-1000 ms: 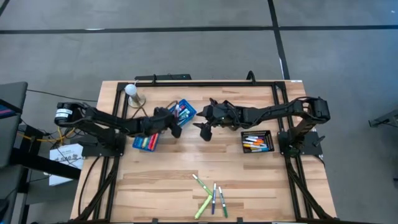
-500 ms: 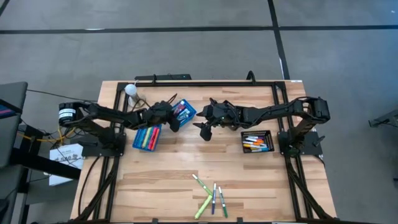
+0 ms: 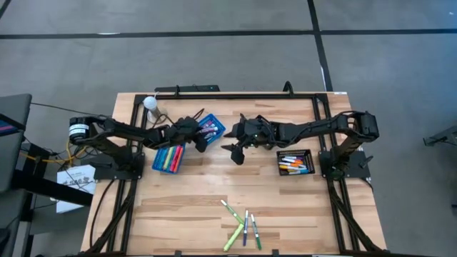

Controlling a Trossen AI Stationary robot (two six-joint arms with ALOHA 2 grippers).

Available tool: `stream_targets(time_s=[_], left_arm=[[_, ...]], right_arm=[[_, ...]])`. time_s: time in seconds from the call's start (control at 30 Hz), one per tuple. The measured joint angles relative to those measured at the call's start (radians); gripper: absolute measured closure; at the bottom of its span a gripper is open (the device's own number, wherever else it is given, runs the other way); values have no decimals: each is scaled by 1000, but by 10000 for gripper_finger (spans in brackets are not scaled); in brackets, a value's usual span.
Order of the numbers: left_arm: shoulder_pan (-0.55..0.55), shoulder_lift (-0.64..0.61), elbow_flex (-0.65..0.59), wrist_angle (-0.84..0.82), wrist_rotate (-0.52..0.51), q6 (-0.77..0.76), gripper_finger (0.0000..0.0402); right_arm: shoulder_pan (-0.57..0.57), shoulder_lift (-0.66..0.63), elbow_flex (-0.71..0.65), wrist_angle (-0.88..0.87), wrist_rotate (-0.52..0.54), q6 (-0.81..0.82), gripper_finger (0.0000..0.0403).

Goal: Pick & Place Markers
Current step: Put the red marker pen into the right blue bin, then put the light green marker pen into the top black bin

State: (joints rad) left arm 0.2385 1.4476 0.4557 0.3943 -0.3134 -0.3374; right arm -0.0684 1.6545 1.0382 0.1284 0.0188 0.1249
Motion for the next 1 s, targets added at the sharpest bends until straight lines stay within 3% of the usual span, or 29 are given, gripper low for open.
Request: stream_targets(time_s=[0.17,0.37,0.53,0.7,1.0], left_arm=[[-43,-110,0,11,24,0,245],[-154,-230,0,8,114,0,261],[-258,-251,0,3,119,37,269],[-320,-243,0,-1,106,36,270],[-352,-243,0,2,105,-33,270]], right_arm=[[53,12,0,1,-95,1,182],[201,96,0,10,-87,25,182],[339,152,6,28,46,44,182],[442,220,33,-23,229,212,182],[522,395,166,-92,248,293,182]])
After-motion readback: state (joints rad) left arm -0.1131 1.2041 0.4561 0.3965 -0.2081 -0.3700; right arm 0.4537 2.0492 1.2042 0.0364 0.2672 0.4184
